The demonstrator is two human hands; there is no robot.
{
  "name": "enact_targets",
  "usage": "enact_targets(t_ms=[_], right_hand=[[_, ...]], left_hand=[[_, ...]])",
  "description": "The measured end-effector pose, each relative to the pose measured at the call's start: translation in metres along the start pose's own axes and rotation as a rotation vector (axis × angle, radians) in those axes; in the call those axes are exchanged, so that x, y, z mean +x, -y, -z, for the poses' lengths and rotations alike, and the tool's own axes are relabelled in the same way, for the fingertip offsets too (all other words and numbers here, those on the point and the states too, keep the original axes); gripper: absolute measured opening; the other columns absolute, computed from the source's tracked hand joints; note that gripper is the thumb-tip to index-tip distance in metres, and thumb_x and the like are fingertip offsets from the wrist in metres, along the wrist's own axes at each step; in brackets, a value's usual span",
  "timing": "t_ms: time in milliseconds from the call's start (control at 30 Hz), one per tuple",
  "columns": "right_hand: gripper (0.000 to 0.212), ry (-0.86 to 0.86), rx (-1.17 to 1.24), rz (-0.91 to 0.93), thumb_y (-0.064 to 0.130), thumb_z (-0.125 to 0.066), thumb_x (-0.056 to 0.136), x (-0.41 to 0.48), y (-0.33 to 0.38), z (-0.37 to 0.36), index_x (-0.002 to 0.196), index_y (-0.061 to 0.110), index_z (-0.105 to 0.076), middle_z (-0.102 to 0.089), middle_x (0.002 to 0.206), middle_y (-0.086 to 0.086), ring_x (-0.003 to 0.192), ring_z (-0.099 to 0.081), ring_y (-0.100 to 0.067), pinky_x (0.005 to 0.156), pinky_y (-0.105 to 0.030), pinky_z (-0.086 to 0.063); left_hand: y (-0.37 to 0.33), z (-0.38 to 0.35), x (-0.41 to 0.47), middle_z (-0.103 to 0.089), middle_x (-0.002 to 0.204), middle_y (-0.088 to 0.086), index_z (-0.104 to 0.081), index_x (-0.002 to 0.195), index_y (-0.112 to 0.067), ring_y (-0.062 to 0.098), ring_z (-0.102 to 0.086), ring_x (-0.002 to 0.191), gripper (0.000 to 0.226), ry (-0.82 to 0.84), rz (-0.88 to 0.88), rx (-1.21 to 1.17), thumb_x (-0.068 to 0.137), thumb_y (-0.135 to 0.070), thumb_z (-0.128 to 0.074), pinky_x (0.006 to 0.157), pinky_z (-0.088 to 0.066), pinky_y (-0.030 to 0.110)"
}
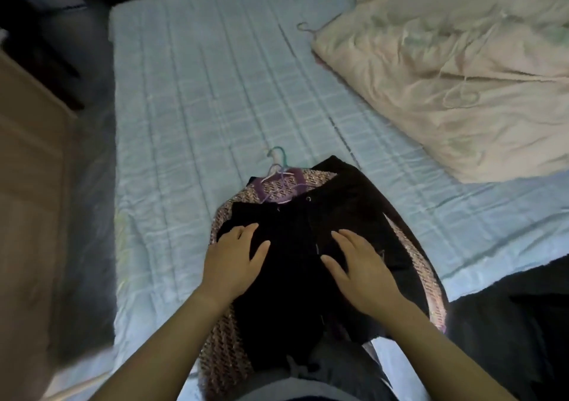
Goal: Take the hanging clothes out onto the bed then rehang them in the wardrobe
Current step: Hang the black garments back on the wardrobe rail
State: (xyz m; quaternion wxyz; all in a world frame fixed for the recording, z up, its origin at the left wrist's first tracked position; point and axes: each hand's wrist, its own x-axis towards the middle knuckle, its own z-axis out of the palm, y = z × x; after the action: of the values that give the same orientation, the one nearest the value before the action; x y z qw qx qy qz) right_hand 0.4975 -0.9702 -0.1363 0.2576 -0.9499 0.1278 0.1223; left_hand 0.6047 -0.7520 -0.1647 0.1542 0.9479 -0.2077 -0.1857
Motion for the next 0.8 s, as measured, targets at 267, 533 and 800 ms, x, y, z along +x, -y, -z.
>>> enact_targets(t_ms=[267,533,800], right_hand=[[0.057,0.221,-0.071,0.371,0.047,-0.035,0.097,0.162,-0.013,0.031,0.145,0.016,-0.031,-0.03,0.151,-0.002,0.139,-0.023,-0.016,0.112,-0.024,-0.018],[0.063,0.397,-0.226,0.344,0.047,-0.041,0.095,0.291,-0.071,-0.021,0.146,0.014,-0.025,-0.026,0.151,-0.009,0.139,-0.024,-0.025,0.114,-0.039,-0.023],[0.068,0.502,-0.317,0.296,0.052,-0.048,0.09,0.34,-0.118,-0.068,0.146,0.022,-0.022,-0.026,0.149,-0.002,0.134,-0.03,-0.025,0.112,-0.043,-0.019]], left_hand=[[-0.038,-0.01,0.093,-0.047,0.138,0.002,-0.04,0.139,-0.022,0.022,-0.049,0.119,0.083,-0.038,0.281,-0.024,0.079,-0.068,-0.006,0.093,-0.045,0.042],[-0.001,-0.06,0.167,-0.056,0.127,0.006,-0.053,0.129,-0.018,0.027,-0.054,0.114,0.064,0.014,0.385,0.038,0.087,-0.057,-0.025,0.087,-0.049,0.043],[0.039,-0.11,0.223,-0.034,0.147,0.007,-0.033,0.143,-0.023,0.029,-0.034,0.134,0.052,0.208,0.461,0.037,0.096,-0.041,-0.045,0.109,-0.023,0.054]])
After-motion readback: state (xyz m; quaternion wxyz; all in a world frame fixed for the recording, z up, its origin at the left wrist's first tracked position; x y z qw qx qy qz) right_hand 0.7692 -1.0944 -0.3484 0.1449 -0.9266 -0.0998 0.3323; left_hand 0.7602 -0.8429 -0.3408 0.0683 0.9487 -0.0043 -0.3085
